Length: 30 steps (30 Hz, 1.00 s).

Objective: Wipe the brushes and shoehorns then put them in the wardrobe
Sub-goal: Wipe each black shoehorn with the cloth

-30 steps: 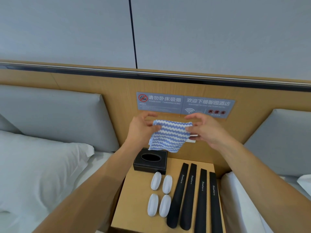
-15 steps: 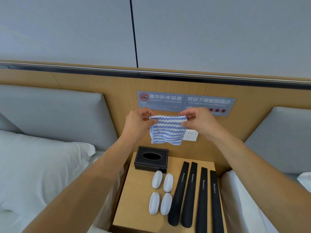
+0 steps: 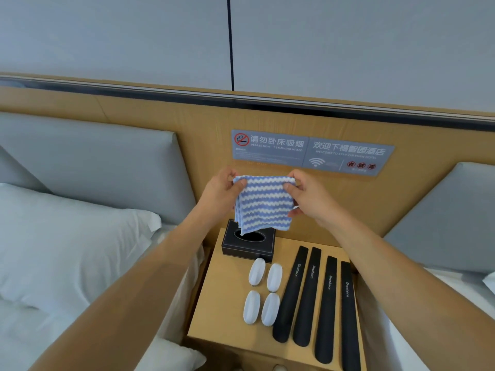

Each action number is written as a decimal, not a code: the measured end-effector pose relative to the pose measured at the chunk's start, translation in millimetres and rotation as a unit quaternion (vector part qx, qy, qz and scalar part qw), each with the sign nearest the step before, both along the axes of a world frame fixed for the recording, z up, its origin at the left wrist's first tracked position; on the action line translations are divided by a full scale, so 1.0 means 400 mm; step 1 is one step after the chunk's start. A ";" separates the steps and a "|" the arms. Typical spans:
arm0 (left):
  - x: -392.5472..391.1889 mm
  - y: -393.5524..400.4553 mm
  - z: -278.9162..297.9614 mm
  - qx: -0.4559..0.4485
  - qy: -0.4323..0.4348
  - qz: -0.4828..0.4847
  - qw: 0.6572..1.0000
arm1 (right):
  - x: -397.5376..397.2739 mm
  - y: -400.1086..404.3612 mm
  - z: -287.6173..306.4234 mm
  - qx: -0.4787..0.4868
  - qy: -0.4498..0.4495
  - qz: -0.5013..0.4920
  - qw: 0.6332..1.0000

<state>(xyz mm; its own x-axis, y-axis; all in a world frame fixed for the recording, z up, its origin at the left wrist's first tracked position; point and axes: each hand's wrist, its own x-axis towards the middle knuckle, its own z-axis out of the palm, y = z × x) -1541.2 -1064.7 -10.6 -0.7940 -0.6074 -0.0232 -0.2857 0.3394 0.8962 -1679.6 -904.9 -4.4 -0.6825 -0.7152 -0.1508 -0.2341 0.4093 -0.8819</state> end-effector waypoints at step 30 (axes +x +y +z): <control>0.311 -0.087 -0.794 0.139 -0.139 -0.029 0.980 | 0.317 -0.137 -0.722 0.310 0.088 0.152 0.934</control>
<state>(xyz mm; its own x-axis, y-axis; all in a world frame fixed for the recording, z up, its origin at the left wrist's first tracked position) -1416.9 -1099.4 -328.1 -0.7669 -0.5009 -0.4013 -0.5192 0.1166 0.8467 -1552.8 -959.6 -293.2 -0.5155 -0.6920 -0.5054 -0.5410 0.7202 -0.4343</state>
